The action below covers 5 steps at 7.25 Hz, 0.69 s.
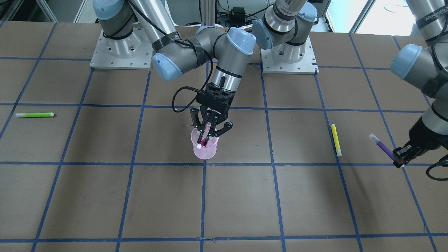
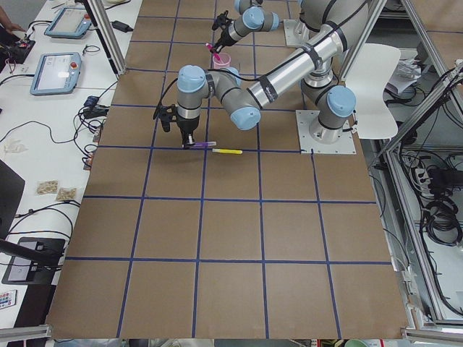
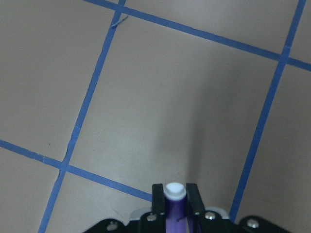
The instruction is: Insert purple and pink pens into pink cup
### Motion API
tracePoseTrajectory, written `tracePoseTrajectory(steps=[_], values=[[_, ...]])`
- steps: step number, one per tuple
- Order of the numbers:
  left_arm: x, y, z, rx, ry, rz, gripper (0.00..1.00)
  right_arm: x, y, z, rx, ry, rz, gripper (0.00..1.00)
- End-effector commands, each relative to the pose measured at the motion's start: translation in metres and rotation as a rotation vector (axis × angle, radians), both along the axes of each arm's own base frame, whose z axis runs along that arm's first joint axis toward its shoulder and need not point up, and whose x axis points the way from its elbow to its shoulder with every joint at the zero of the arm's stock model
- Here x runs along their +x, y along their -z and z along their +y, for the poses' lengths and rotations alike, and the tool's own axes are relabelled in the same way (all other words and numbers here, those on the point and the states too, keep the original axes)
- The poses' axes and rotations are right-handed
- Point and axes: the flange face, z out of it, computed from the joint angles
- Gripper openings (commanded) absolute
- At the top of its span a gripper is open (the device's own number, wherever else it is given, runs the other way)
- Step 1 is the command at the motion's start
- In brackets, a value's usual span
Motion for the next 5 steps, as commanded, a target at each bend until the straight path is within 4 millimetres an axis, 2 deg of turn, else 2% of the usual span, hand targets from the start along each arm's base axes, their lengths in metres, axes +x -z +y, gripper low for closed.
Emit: tracePoseTrajectory(steps=[1,2,3,4,5], values=[[-0.019,-0.006,-0.007,-0.029,0.028,-0.014,0.00,0.000,0.003,0.000,0.008,0.003,0.001,0.60],[-0.022,-0.007,-0.008,-0.036,0.042,-0.018,0.00,0.000,0.002,-0.001,0.008,-0.005,0.001,1.00],[-0.025,-0.006,-0.009,-0.046,0.041,-0.001,0.00,0.003,-0.003,0.001,0.036,-0.036,-0.028,1.00],[-0.026,-0.008,-0.010,-0.055,0.043,-0.004,0.00,-0.001,-0.024,-0.007,0.072,-0.108,-0.089,1.00],[-0.034,-0.009,-0.014,-0.068,0.037,-0.005,0.00,-0.021,-0.054,-0.012,0.108,-0.165,-0.127,1.00]])
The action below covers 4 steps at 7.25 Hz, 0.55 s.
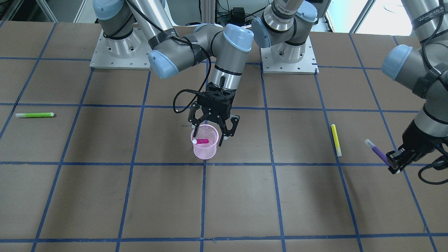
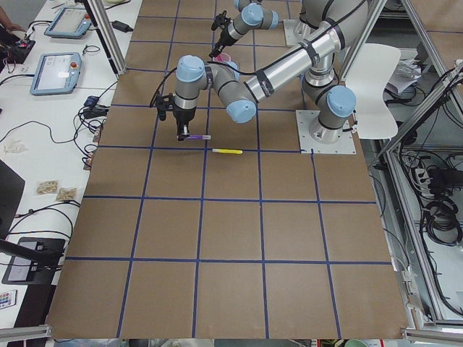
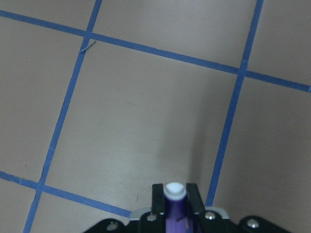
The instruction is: Insert purple and pink pens into pink cup
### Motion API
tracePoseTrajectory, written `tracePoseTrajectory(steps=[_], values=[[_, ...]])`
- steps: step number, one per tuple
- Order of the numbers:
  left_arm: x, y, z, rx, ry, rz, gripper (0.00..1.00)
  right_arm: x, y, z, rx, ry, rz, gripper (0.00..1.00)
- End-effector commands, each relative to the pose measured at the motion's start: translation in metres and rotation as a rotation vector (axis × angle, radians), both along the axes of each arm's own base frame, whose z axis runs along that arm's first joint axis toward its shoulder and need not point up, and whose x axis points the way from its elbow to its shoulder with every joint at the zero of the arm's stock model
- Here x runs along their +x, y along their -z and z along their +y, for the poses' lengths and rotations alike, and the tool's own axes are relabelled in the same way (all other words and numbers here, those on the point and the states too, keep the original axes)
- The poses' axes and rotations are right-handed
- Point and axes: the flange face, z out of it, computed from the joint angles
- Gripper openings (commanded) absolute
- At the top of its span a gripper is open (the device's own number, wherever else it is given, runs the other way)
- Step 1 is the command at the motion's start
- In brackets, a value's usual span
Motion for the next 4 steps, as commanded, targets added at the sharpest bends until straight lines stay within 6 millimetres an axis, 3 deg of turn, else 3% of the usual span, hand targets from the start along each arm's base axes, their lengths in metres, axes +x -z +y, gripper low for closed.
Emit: tracePoseTrajectory(steps=[1,3,4], values=[[-0.029,-0.009,-0.010,-0.067,-0.012,-0.006,0.00,-0.059,-0.064,-0.023,0.082,-0.071,-0.055,1.00],[-0.091,-0.030,-0.018,-0.128,-0.037,0.014,0.00,-0.143,-0.117,-0.037,0.220,-0.174,-0.032,1.00],[-0.126,-0.037,-0.018,-0.148,-0.061,0.039,0.00,-0.174,-0.140,-0.049,0.279,-0.204,-0.069,1.00]])
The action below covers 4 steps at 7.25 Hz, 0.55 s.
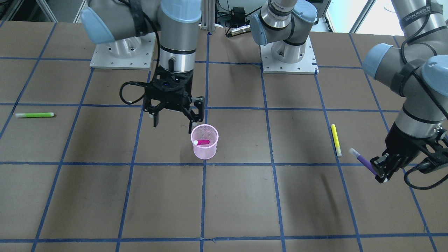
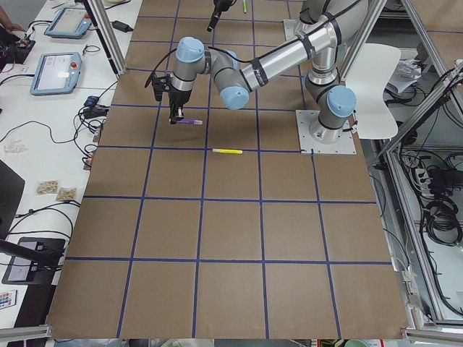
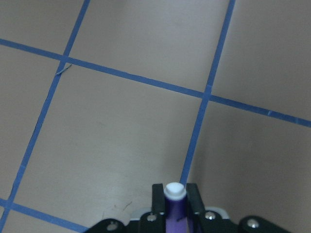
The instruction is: Insert purple and pink pens into pink cup
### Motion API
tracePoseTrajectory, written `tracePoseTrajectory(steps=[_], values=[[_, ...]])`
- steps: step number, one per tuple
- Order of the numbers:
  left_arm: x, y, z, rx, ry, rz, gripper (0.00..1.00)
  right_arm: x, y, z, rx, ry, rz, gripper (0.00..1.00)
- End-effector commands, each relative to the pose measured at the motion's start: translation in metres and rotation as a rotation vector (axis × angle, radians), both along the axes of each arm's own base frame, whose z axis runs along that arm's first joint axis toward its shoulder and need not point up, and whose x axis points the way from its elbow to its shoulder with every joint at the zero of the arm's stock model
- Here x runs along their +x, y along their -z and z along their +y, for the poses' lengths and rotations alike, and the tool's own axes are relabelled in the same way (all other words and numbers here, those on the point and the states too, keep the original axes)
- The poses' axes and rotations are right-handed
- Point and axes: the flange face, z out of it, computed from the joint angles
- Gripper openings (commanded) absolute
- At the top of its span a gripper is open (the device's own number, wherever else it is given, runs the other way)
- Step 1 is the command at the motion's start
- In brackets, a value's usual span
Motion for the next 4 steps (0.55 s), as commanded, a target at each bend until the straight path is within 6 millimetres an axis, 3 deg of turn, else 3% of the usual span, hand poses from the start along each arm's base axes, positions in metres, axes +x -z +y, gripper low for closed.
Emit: tracePoseTrajectory(steps=[1,3,4], values=[[-0.083,-0.021,0.002,-0.066,-0.040,0.040,0.00,-0.074,-0.062,-0.030,0.125,-0.042,-0.058,1.00],[-0.159,-0.030,0.013,-0.108,-0.052,-0.019,0.00,-0.145,-0.106,-0.052,0.314,-0.106,-0.057,1.00],[-0.203,-0.020,0.019,-0.103,-0.084,0.010,0.00,-0.187,-0.107,-0.058,0.345,-0.130,-0.049,1.00]])
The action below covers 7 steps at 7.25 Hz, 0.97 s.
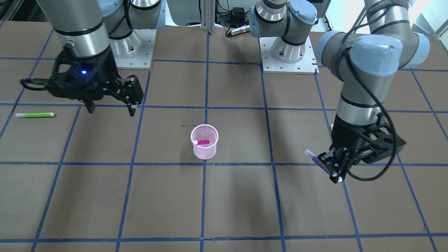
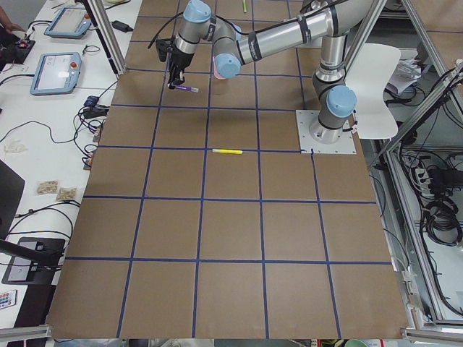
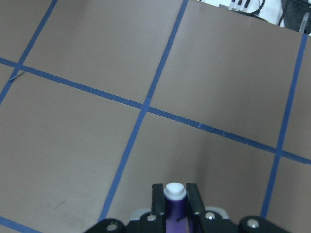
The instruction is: Insert purple and pink pens into pink cup
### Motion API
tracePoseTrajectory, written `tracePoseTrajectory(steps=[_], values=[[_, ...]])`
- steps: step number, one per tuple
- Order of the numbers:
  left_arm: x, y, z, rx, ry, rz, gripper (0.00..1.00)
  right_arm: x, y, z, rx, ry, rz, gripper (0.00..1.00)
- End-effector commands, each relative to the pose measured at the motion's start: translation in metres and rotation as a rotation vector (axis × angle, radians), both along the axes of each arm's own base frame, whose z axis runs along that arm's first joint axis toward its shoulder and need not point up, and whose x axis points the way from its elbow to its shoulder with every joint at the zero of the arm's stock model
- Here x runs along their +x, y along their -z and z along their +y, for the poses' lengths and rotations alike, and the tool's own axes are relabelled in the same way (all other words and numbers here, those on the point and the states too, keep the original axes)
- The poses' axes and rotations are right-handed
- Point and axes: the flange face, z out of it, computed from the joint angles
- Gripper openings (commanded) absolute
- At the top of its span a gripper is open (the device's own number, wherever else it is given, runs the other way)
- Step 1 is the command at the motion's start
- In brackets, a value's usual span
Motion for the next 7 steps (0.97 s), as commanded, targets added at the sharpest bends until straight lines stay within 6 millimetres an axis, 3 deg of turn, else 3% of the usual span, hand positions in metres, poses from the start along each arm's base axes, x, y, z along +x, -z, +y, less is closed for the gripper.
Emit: tracePoseTrajectory(steps=[1,2,4,6,7], values=[[-0.094,0.014,0.018,-0.020,-0.117,0.085,0.00,-0.076,-0.009,-0.010,0.084,-0.040,0.003,1.00],[-0.120,0.016,0.027,-0.034,-0.134,0.106,0.00,-0.073,-0.002,0.005,0.153,-0.030,-0.007,1.00],[-0.177,0.028,0.050,-0.040,-0.166,0.124,0.00,-0.069,-0.002,0.014,0.151,-0.034,-0.009,1.00],[-0.220,0.035,0.072,-0.071,-0.184,0.060,0.00,-0.041,0.000,0.024,0.153,-0.048,0.003,1.00],[-0.238,0.042,0.083,-0.085,-0.218,0.055,0.00,-0.035,0.006,0.023,0.164,-0.037,0.004,1.00]])
